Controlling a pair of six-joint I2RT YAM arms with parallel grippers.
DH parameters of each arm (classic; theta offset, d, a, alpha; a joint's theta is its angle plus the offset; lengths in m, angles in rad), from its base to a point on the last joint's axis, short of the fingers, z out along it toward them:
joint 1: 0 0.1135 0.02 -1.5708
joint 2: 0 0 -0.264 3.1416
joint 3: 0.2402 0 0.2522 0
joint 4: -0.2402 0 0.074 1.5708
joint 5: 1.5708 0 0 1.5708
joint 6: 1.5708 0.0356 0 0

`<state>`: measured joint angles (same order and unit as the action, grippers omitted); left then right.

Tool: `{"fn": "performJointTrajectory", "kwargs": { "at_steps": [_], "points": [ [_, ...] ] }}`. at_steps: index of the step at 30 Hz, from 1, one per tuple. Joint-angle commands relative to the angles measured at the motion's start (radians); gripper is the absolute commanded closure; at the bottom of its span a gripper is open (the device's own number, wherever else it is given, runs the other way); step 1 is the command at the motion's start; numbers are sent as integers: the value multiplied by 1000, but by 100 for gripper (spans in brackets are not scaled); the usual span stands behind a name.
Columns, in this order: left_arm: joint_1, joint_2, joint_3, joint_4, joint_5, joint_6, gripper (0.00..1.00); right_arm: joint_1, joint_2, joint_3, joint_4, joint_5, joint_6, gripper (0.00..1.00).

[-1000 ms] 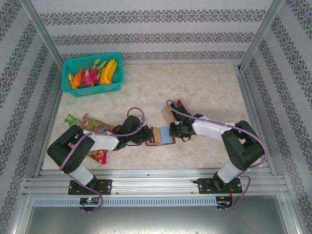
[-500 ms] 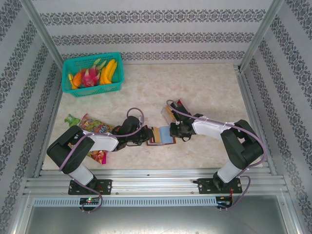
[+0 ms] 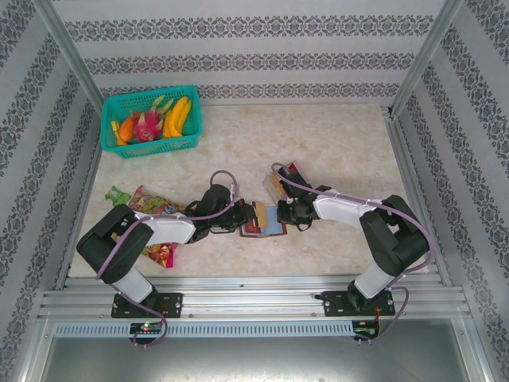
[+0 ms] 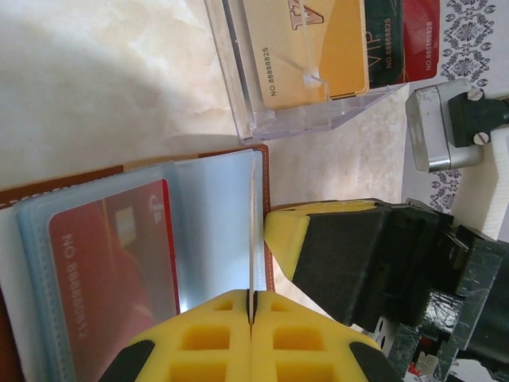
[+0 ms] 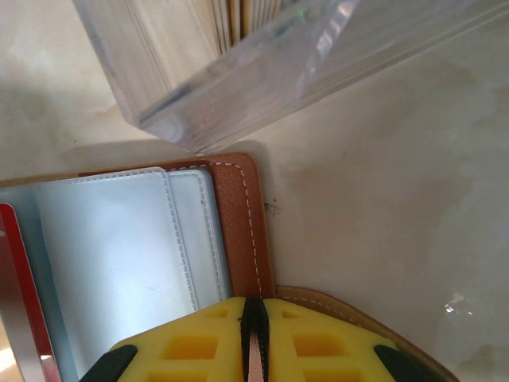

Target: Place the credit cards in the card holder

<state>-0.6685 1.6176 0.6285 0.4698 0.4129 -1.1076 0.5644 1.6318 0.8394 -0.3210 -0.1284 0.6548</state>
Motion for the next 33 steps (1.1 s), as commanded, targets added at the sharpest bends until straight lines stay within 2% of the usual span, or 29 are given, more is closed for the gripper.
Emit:
{"fn": "performJointTrajectory", "kwargs": {
  "at_steps": [1,17,21,26,33],
  "points": [
    [-15,41,14,-22,-14,-22,100,-11,39,-23,-5,8,1,83],
    [-47,35,7,-114,-92,-9,100,-12,39,-32,5,3,3,83],
    [-65,116,13,25,-77,-47,100,-9,52,-30,10,-9,5,83],
    [-72,137,49,58,-81,-42,100,-8,51,-32,10,-13,5,83],
    [-74,133,42,16,-80,-25,99,-9,57,-23,1,-13,-1,83]
  ]
}}
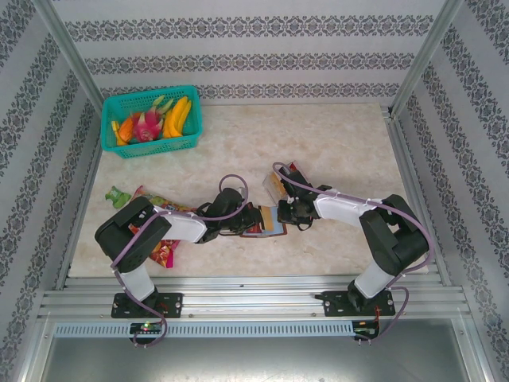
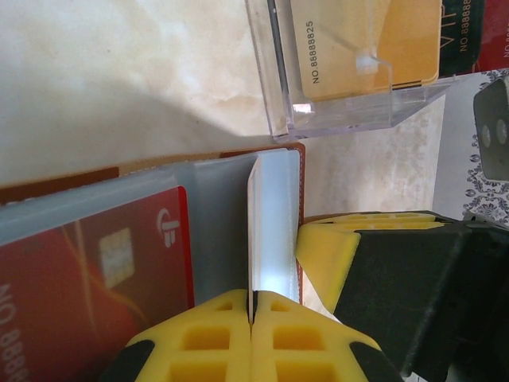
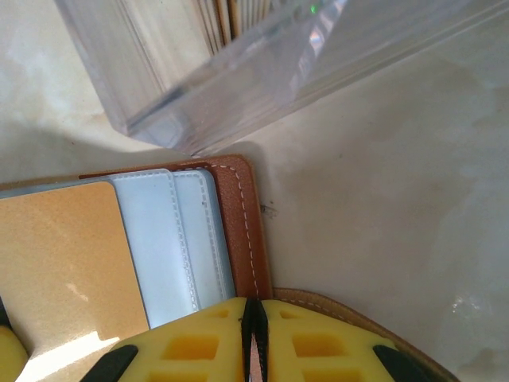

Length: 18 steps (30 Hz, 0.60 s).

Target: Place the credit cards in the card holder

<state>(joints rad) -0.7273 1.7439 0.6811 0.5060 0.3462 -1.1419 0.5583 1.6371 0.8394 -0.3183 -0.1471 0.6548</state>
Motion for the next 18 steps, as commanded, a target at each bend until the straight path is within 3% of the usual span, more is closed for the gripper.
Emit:
{"fn": "performJointTrajectory", "kwargs": {
  "at_steps": [1,7,18],
  "points": [
    [-14,7,-10,-34,-11,8,99,-4,52,-21,-3,4,-3,84],
    [-12,-98,-34,-170,-64,62,99,-6,40,-17,-13,13,-3,83],
    [-12,-121,-42,-137,-82,55,99,-5,48,-21,-5,9,3,83]
  ]
}}
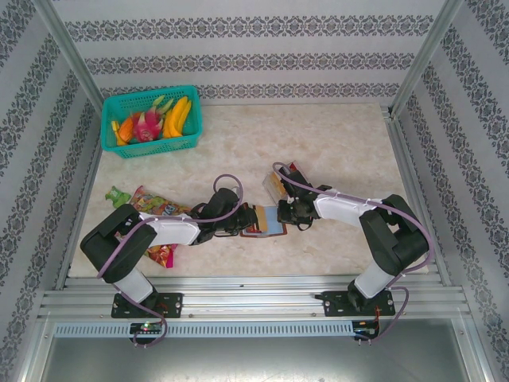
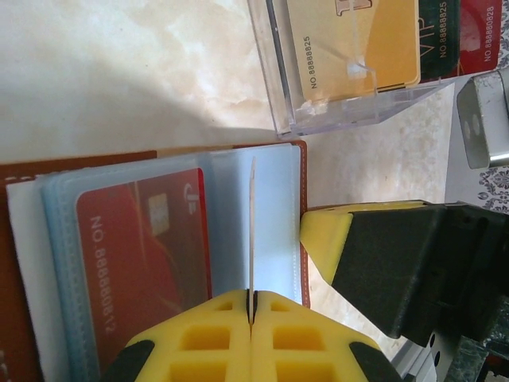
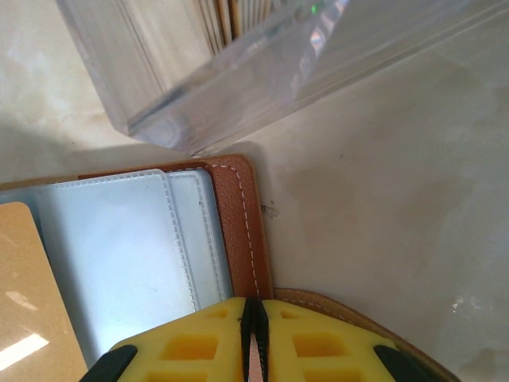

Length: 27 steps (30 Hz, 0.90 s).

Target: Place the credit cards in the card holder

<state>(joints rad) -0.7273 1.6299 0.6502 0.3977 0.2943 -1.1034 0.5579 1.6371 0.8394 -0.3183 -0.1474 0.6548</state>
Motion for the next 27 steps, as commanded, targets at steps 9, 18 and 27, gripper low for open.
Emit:
{"fn": "performJointTrajectory", "kwargs": {
  "at_steps": [9,18,27],
  "points": [
    [-12,-8,-5,-59,-59,16,100,-4,47,-33,1,13,9,83],
    [-14,74,-23,113,0,-27,100,-4,53,-32,1,12,5,83],
    [-13,103,-25,177,39,-40,99,-4,60,-34,6,8,5,83]
  ]
}}
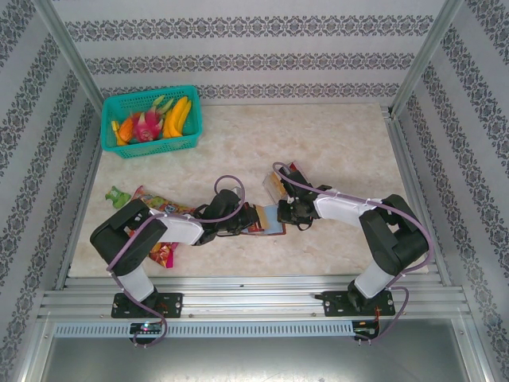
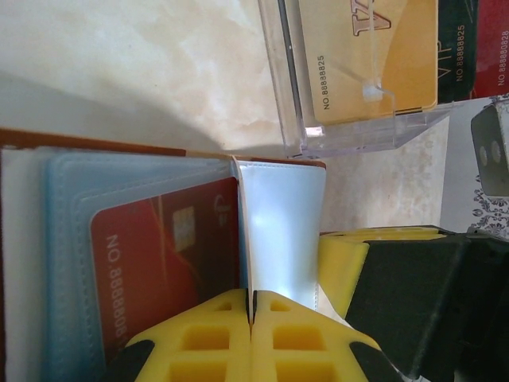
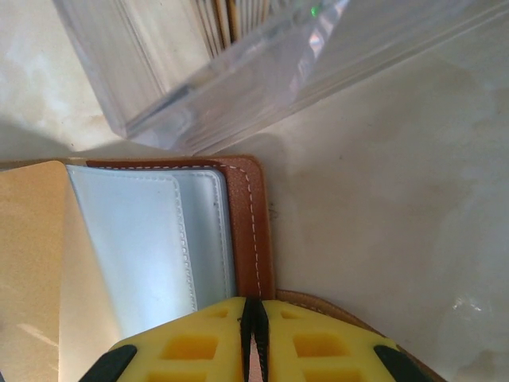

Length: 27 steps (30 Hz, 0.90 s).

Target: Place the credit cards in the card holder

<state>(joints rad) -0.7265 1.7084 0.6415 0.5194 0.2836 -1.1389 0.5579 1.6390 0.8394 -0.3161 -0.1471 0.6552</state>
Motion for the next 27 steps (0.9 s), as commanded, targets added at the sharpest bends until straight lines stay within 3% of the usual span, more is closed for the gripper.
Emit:
{"fn": "performJointTrajectory", "kwargs": {
  "at_steps": [1,13,19,27],
  "points": [
    [-14,29,-11,52,59,2,99,-4,58,-34,2,8,3,83],
    [-13,33,-9,-17,153,36,100,-7,49,-28,-12,17,-5,83],
    [-10,53,24,-54,96,15,98,-6,51,-22,-16,14,-4,81],
    [-9,-43,-16,-235,5,-132,95,-6,52,-23,-15,20,-6,80]
  ]
}}
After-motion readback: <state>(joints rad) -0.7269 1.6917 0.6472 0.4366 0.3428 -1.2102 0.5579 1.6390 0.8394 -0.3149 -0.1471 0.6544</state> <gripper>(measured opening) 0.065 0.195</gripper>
